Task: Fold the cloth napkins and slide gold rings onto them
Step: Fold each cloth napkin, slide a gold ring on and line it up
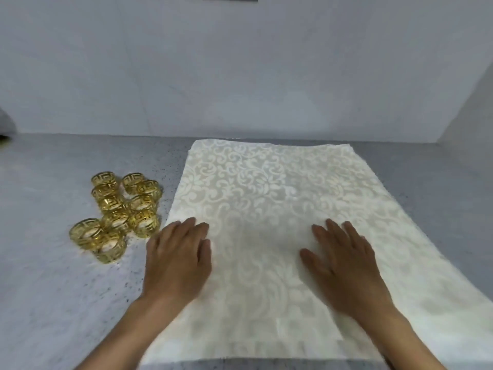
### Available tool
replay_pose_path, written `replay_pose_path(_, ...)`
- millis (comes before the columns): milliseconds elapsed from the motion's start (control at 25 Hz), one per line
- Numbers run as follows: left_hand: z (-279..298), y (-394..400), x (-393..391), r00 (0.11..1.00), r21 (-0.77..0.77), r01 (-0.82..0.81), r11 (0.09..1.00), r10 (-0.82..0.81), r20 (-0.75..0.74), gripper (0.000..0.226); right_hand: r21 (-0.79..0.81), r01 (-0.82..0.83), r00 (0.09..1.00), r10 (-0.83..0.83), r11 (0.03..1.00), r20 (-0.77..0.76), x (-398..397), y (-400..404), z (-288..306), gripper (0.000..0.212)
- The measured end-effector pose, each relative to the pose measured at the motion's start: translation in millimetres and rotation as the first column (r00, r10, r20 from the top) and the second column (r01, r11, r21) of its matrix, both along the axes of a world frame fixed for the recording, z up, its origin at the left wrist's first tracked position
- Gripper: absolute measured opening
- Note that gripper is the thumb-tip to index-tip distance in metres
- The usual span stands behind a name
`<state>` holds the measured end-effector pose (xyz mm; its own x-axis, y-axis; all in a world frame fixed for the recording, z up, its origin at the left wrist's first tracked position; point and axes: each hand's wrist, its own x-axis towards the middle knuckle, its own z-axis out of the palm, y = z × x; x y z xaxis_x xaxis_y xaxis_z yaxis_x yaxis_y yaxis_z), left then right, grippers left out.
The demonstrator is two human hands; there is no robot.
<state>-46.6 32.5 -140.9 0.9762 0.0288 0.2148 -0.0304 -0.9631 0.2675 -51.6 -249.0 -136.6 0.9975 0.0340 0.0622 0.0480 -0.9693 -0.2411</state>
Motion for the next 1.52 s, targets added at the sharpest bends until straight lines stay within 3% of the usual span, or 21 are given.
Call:
replay_pose_path(120,25.3,-6.1,-8.4,0.955,0.033,-0.224,0.974,0.226,-0.192,0.036,0.022,-0.101,0.981,0.096,0.995,0.171,-7.8,-4.6,4.5,0.046)
replay_pose_path(240,42.1,0.5,-1.0,0.911,-0.145,-0.309,0.94,0.249,-0.33,0.067,0.004,-0.151,0.985,0.15,0.988,0.087,-15.5,-13.1,1.6,0.052)
replay_pose_path(360,42.9,10.7,7.0,0.911,-0.285,-0.322,0.903,0.213,-0.354,0.066,-0.025,-0.156,0.987,0.157,0.987,0.044,-19.6,-14.6,-3.9,0.052)
replay_pose_path(480,46.0,24.3,7.8,0.934,-0.591,-0.318,0.741,0.139,-0.328,0.048,0.003,-0.148,0.987,0.148,0.989,0.058,-20.5,-13.9,-1.8,0.053)
replay_pose_path(640,43.3,46.5,-2.5,0.943,-0.624,-0.301,0.721,0.126,-0.309,0.031,-0.006,-0.19,0.981,0.191,0.982,0.036,-26.5,5.7,-5.0,0.079)
replay_pose_path(720,41.3,55.8,-10.1,0.947,-0.653,-0.288,0.701,0.105,-0.305,0.024,0.029,-0.221,0.974,0.219,0.975,0.051,-31.0,7.6,-5.9,0.081)
replay_pose_path(760,40.7,58.7,-13.9,0.95,-0.636,-0.27,0.723,0.094,-0.297,0.021,0.061,-0.253,0.967,0.25,0.966,0.056,-34.8,2.7,-2.0,0.076)
replay_pose_path(800,42.6,60.3,-19.1,0.953,-0.533,-0.241,0.811,0.092,-0.29,0.018,0.098,-0.305,0.952,0.302,0.947,0.043,-39.3,-6.8,4.4,0.071)
replay_pose_path(840,43.5,60.6,-23.3,0.96,-0.311,-0.19,0.931,0.109,-0.259,0.017,0.126,-0.365,0.93,0.367,0.922,0.008,-44.6,-18.5,12.1,0.066)
replay_pose_path(880,45.1,57.9,-29.5,0.98,-0.051,-0.118,0.992,0.108,-0.168,0.018,0.137,-0.414,0.905,0.423,0.9,-0.039,-50.6,-30.1,20.2,0.062)
replay_pose_path(920,48.3,52.4,-36.4,0.999,0.11,-0.019,0.994,0.024,-0.036,0.023,0.126,-0.453,0.884,0.463,0.882,-0.066,-55.4,-40.2,27.4,0.059)
replay_pose_path(960,52.9,43.6,-44.9,0.992,0.123,0.115,0.986,-0.12,0.036,0.026,0.102,-0.48,0.87,0.487,0.871,-0.073,-59.5,-49.6,31.9,0.056)
replay_pose_path(1000,56.1,36.2,-52.0,0.96,0.026,0.279,0.96,-0.279,0.009,0.029,0.088,-0.492,0.866,0.497,0.866,-0.06,-61.4,-56.5,33.3,0.054)
replay_pose_path(1080,61.0,18.4,-68.3,0.829,-0.203,0.488,0.849,-0.524,-0.197,0.041,0.094,-0.486,0.873,0.488,0.869,0.005,-61.7,-60.7,28.5,0.052)
replay_pose_path(1120,57.8,12.7,-72.4,0.779,-0.197,0.522,0.83,-0.558,-0.286,0.046,0.101,-0.495,0.869,0.492,0.863,0.056,-60.1,-61.2,24.0,0.049)
replay_pose_path(1280,39.7,10.3,-69.5,0.843,-0.102,0.508,0.855,-0.518,-0.146,0.023,0.013,-0.512,0.841,0.499,0.859,0.211,-55.7,-63.3,16.9,0.025)
replay_pose_path(1360,38.9,14.2,-66.6,0.867,-0.121,0.479,0.869,-0.49,-0.088,0.023,-0.026,-0.508,0.842,0.503,0.861,0.196,-56.0,-73.1,19.5,0.033)
replay_pose_path(1520,43.6,41.7,-61.4,0.885,-0.066,0.429,0.901,-0.434,-0.168,0.014,-0.186,-0.379,0.902,0.407,0.907,0.144,-52.4,-109.0,33.6,0.032)
